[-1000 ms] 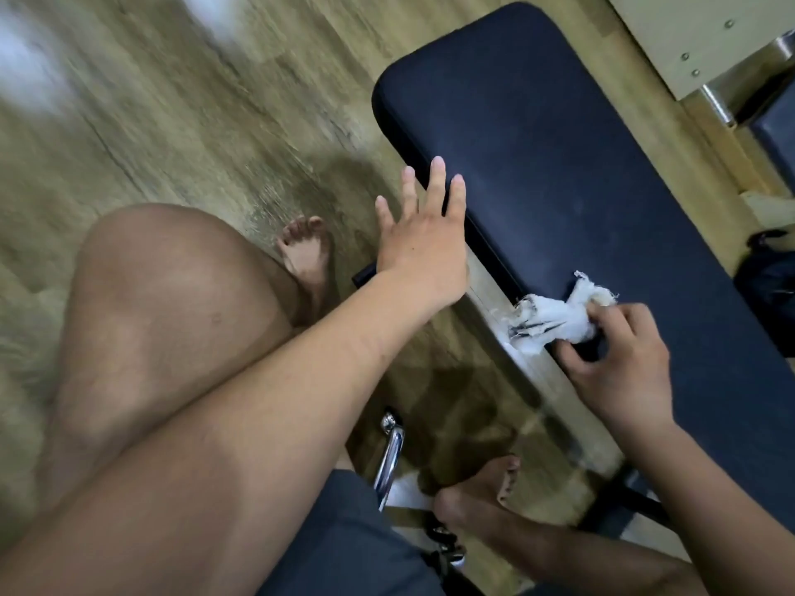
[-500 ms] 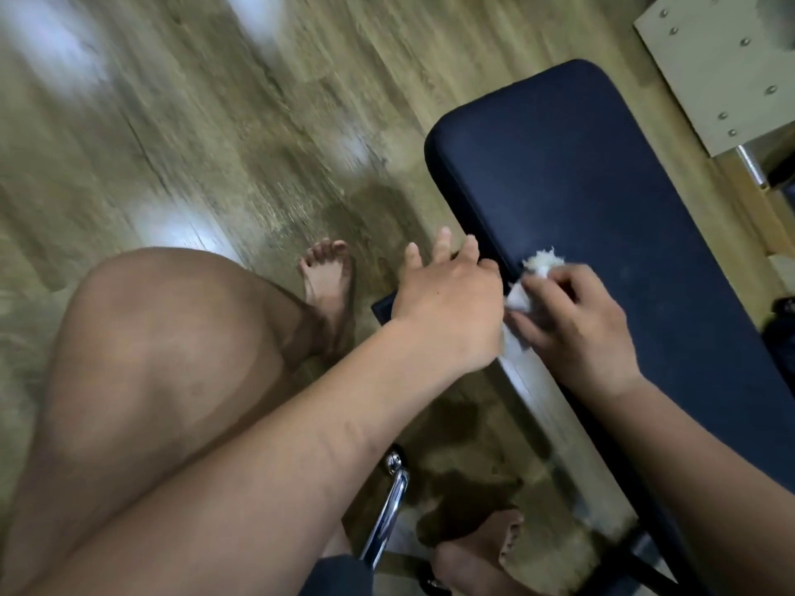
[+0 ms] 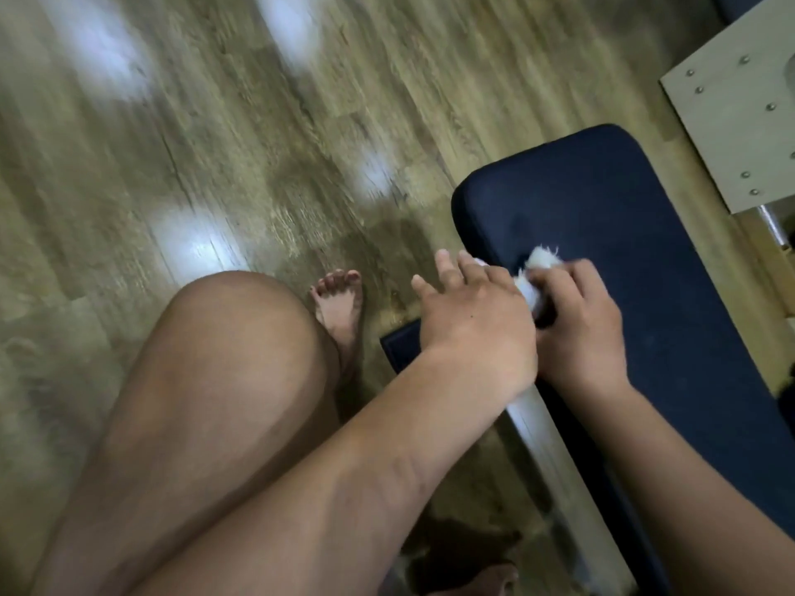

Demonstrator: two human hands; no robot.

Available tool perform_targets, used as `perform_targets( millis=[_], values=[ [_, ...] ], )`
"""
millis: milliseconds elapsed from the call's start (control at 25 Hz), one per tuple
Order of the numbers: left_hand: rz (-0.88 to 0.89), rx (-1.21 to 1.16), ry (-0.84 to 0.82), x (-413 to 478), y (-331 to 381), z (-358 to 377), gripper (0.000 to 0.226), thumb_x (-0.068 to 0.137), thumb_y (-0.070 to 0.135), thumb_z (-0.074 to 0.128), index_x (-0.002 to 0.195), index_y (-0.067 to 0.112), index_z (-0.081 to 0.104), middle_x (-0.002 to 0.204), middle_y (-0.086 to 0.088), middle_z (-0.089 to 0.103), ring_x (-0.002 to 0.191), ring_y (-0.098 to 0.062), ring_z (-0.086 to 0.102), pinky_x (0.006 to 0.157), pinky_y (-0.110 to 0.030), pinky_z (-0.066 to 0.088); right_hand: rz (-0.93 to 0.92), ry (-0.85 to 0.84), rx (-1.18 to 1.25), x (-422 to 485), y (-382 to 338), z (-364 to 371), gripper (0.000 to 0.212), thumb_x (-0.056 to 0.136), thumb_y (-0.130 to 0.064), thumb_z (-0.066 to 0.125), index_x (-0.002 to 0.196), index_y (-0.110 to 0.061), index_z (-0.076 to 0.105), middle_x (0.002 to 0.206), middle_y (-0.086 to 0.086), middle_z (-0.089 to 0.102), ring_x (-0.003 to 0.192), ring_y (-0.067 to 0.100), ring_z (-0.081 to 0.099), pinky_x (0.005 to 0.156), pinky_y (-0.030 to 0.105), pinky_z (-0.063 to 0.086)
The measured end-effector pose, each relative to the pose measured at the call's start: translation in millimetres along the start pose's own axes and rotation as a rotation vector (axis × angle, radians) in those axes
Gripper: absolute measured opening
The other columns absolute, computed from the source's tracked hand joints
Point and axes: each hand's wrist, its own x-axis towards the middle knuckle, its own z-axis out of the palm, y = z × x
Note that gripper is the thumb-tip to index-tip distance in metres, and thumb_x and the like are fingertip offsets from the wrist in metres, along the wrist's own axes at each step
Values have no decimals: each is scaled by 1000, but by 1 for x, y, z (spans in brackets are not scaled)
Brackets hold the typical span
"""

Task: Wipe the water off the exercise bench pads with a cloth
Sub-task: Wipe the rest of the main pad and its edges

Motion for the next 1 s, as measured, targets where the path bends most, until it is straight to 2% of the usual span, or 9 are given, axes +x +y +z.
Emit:
perform_targets(
  millis=[200, 280, 360, 520, 640, 720, 840, 920, 1000],
  values=[
    [69, -3, 39, 2, 23, -15, 78, 96, 26, 50, 152, -1, 2, 162, -24, -8, 148, -43, -16, 119, -61, 4, -78, -204, -148, -12, 16, -21, 14, 75, -5, 63, 89, -3, 66, 82, 13, 58, 62, 30, 54, 53, 30, 41],
    [24, 3, -4, 5, 21, -15, 77, 98, 22, 47, 152, -3, 0, 161, -27, -8, 147, -47, -14, 119, -62, 4, -106, -236, -199, 27, 8, -10, 19, 85, -19, 55, 97, -9, 65, 86, 7, 57, 69, 26, 54, 57, 32, 42],
    [-66, -10, -38, 8, 12, -14, 77, 100, 23, 45, 151, -7, -6, 160, -31, -6, 146, -51, -10, 119, -62, 6, -68, -144, -121, 68, -7, 4, 27, 82, -37, 66, 91, -12, 63, 84, 4, 53, 64, 23, 51, 54, 32, 41],
    [-112, -6, -17, 13, 3, -21, 71, 101, 26, 43, 149, -9, 4, 159, -34, -3, 146, -52, -9, 118, -63, 7, -17, -87, -216, 127, -43, 34, 38, 82, -51, 61, 94, -16, 57, 95, 3, 54, 77, 25, 55, 58, 34, 37],
    [-53, 42, -9, 15, 11, -16, 78, 98, 24, 47, 150, -6, -1, 160, -30, -7, 147, -48, -12, 118, -62, 3, 285, -161, -311, 188, -29, 33, 38, 83, -45, 62, 108, -18, 56, 114, 6, 56, 102, 28, 56, 68, 35, 37],
    [-34, 77, 4, 20, 10, -9, 80, 97, 23, 46, 152, -2, -6, 160, -28, -11, 146, -47, -18, 117, -62, -2, 367, -237, -356, 210, -5, 22, 41, 76, -48, 62, 103, -16, 60, 116, 9, 54, 112, 31, 49, 79, 38, 43],
    [30, 98, 116, 30, 13, -11, 83, 96, 26, 46, 152, 1, -10, 158, -31, -16, 143, -49, -25, 115, -64, -10, 409, -196, -175, 205, 27, 8, 38, 73, -49, 64, 87, -15, 58, 91, 6, 61, 97, 30, 59, 73, 35, 45],
    [72, 121, 206, 38, 22, -13, 77, 100, 29, 39, 153, 1, -10, 157, -27, -26, 141, -48, -31, 113, -65, -14, 386, -169, -33, 200, 31, 2, 43, 76, -47, 68, 103, -17, 53, 90, 2, 63, 88, 25, 61, 73, 36, 48],
    [86, 176, 206, 43, 25, -10, 74, 102, 32, 33, 153, 1, -11, 155, -26, -30, 139, -48, -34, 110, -65, -17, 193, -205, -122, 196, 31, 0, 42, 83, -42, 65, 116, -22, 50, 98, 3, 61, 87, 26, 60, 77, 39, 48]
  ],
)
